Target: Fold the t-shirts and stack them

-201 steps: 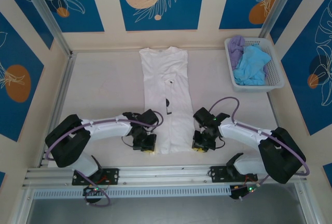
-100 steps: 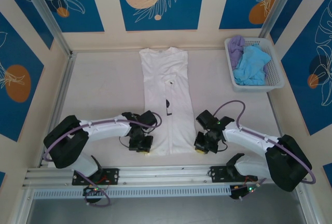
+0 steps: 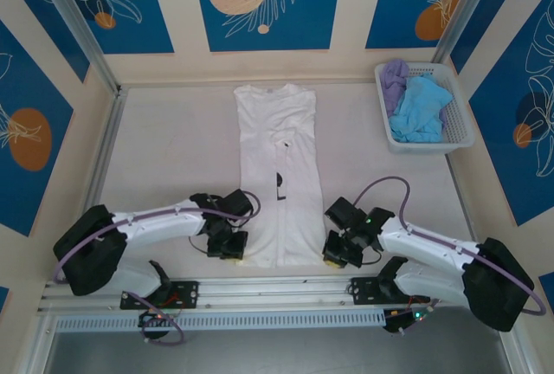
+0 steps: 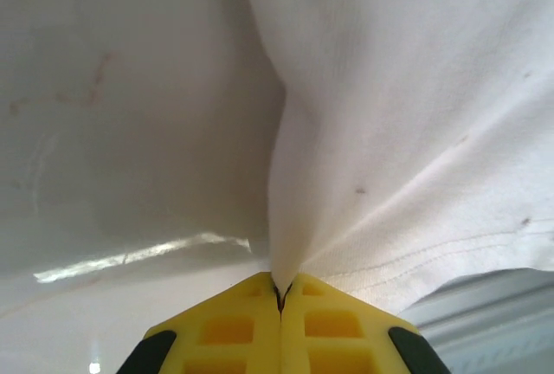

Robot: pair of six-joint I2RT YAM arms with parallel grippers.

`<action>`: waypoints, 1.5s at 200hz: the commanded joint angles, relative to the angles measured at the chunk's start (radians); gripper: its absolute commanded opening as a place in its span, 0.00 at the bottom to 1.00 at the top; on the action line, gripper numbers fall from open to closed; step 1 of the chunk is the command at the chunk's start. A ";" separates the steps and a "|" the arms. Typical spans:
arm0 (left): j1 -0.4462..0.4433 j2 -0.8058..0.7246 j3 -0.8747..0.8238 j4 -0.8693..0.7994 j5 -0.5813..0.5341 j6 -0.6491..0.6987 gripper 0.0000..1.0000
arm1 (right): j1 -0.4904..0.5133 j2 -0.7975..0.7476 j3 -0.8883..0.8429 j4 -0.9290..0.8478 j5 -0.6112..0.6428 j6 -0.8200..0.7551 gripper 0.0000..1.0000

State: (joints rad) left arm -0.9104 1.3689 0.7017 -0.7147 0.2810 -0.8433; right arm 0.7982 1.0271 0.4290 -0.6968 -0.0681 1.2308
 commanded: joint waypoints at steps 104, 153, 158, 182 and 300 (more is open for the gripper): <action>0.282 -0.133 0.287 -0.195 0.105 -0.043 0.00 | -0.224 0.062 0.447 -0.226 0.037 -0.096 0.00; 0.466 0.204 0.561 -0.201 0.200 0.098 0.00 | -0.401 0.425 0.760 -0.217 -0.026 -0.257 0.00; 0.480 0.245 0.596 -0.207 0.210 0.110 0.00 | -0.412 0.464 0.793 -0.220 -0.030 -0.268 0.00; 0.542 0.387 0.721 -0.215 0.227 0.141 0.00 | -0.460 0.641 0.958 -0.252 -0.026 -0.315 0.00; 0.655 0.800 1.113 -0.241 0.277 0.164 0.02 | -0.565 1.129 1.417 -0.349 -0.124 -0.320 0.00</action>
State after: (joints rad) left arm -0.2867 2.1410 1.7573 -0.9115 0.5385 -0.6964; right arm 0.2512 2.1254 1.8011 -0.9932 -0.1398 0.9100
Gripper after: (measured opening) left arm 0.038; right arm 0.066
